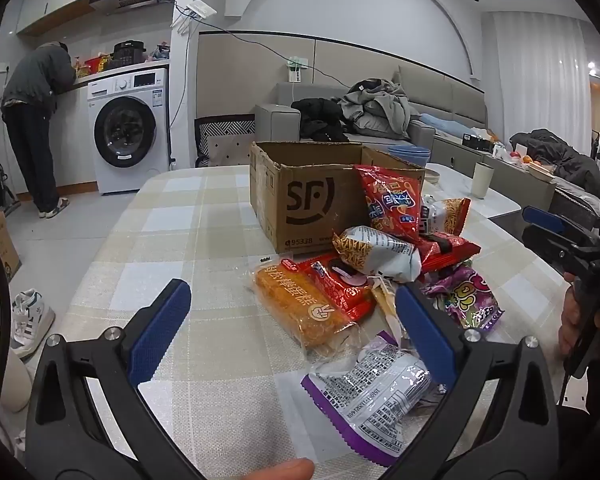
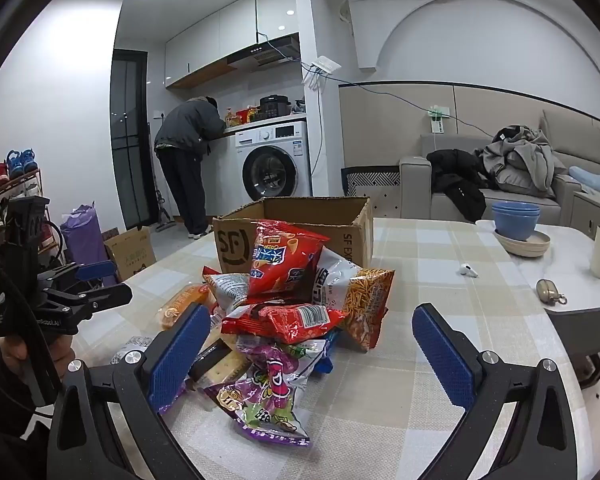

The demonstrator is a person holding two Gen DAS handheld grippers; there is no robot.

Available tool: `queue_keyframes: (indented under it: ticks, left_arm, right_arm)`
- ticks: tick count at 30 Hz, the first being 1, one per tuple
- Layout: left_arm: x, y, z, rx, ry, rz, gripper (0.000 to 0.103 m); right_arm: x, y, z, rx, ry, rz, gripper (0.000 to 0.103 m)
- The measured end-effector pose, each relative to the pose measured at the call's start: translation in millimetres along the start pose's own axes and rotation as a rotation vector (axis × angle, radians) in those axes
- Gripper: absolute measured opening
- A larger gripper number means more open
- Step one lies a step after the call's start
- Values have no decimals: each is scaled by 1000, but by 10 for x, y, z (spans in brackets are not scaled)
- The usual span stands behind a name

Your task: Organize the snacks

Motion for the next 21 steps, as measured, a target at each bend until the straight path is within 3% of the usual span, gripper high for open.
queue_keyframes:
  ticks: [21]
  left_arm:
    - [14,-1,-1,5,9,4,102]
  right_arm:
    - [1,1,-2,0,2,4,103]
Point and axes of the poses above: each gripper's, at about its wrist camera, not at the fingertips, and z roughly the way its jaws point, x to its left, y to its top, the point moved 1 cm from there along z, roughly the way its jaws point, and after that the axes turned 13 degrees about z, right-handed, at the moved point
